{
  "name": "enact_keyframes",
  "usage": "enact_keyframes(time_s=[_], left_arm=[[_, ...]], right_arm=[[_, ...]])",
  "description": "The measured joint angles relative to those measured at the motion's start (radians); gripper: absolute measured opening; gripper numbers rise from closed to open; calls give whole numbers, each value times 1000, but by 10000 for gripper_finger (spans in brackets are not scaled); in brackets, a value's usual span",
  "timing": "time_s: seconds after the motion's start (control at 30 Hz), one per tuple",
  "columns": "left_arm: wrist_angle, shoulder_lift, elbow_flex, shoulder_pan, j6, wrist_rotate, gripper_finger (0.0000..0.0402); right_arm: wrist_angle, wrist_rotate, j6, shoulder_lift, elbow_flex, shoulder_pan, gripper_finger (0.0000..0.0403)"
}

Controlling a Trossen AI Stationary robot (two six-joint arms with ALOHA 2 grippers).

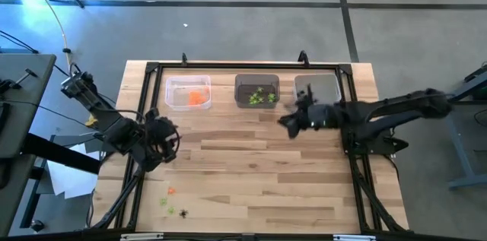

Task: Sort Halloween decoration
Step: Put the black spider toy into the white bin

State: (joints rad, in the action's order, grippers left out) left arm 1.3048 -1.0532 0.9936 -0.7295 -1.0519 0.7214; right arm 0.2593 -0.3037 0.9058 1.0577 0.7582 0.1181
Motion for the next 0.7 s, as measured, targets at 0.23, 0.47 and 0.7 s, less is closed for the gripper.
enact_keyframes(time_s=[0.23,0.47,0.7], left_arm=[[-116,0,-73,-138,-121,-195,174],[-401,-37,-242,-221,-137,-334,174],[-756,-134,-360,-236,34,-453,174]], right_arm=[[-252,-179,118,172,0,264,133],[-407,-207,186,341,0,350,133],[-429,-158,277,436,0,362,133]])
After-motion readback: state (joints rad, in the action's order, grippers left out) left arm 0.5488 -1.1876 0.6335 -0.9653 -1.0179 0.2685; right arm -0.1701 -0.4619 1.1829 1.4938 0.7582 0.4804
